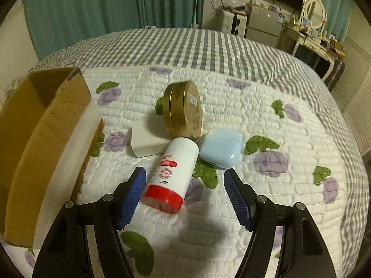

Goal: Organize rigid objects
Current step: 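Move the right gripper to the red-capped white bottle and grasp it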

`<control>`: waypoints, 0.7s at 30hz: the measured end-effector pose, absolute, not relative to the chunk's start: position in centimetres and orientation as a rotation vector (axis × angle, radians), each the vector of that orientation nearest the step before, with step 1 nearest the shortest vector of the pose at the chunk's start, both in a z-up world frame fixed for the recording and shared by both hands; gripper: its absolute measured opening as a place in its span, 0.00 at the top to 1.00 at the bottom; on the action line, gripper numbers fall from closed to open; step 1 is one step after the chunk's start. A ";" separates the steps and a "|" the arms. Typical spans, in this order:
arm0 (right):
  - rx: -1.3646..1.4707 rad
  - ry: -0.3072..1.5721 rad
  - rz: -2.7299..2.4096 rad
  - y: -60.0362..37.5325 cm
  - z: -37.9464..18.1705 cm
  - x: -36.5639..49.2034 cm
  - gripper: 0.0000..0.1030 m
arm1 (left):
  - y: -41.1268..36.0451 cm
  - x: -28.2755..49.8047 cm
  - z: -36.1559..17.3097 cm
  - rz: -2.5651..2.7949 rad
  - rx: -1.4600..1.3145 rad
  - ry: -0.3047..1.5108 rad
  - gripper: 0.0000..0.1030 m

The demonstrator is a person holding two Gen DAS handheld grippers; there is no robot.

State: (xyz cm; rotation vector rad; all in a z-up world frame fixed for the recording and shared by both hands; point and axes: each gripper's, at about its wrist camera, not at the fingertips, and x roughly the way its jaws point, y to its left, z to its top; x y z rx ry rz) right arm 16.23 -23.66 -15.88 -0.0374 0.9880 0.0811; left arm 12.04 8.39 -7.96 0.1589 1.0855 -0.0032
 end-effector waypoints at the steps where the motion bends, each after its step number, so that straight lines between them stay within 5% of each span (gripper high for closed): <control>1: -0.031 0.991 0.086 -23.6 -16.1 16.4 0.33 | 8.4 12.0 -7.9 -0.004 0.162 1.085 0.91; 11: -0.038 1.032 0.128 -22.6 -17.4 17.3 0.53 | 8.4 12.1 -8.0 -0.003 0.170 1.083 0.92; 21: -0.037 1.024 0.131 -22.8 -17.6 16.6 0.62 | 8.4 12.1 -8.0 0.002 0.168 1.082 0.93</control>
